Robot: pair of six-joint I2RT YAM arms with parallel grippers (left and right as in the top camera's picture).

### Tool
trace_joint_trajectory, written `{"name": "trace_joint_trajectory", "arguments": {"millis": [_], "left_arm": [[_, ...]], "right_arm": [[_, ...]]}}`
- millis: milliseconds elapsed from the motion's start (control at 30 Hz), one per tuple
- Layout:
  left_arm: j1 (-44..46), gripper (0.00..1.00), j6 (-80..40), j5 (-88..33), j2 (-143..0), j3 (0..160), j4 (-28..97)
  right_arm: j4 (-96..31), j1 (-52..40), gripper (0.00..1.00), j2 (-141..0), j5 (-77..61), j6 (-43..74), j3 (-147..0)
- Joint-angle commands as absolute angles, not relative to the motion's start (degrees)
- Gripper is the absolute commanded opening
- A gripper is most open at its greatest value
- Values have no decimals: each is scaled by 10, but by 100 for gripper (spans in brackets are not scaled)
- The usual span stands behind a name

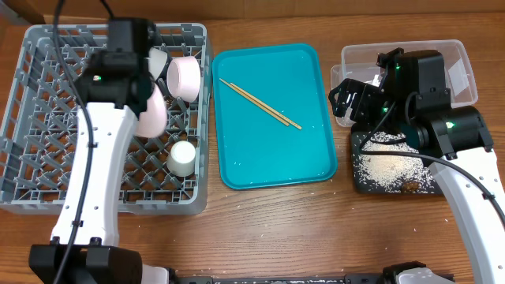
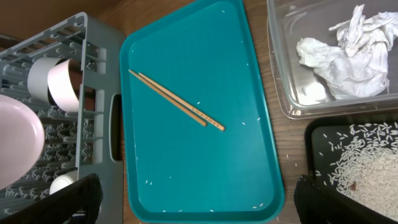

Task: Sort waste into correct bins and load items into the dishwasher
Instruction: 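Carry the white plate with left gripper and stand it in the rack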

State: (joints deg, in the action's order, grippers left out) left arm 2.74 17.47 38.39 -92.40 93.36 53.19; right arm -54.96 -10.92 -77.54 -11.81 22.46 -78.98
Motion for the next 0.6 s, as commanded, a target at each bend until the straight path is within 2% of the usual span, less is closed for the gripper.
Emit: {"name": "trace_joint_trajectory", "arguments": {"millis": [0, 167, 367, 567], "left_arm": [[3, 4, 332, 345, -920, 934, 488], [-18, 4, 445, 344, -936, 934, 474], [-30, 4, 449, 292, -976, 934, 475], [-30, 4, 427, 290, -1023, 934, 484]], "right_arm": [[-546, -109, 100, -776, -126, 225, -795], [-546, -109, 100, -776, -138, 227, -795], [-546, -109, 100, -776, -138, 227, -795], [-546, -109, 100, -776, -138, 227, -795]]}}
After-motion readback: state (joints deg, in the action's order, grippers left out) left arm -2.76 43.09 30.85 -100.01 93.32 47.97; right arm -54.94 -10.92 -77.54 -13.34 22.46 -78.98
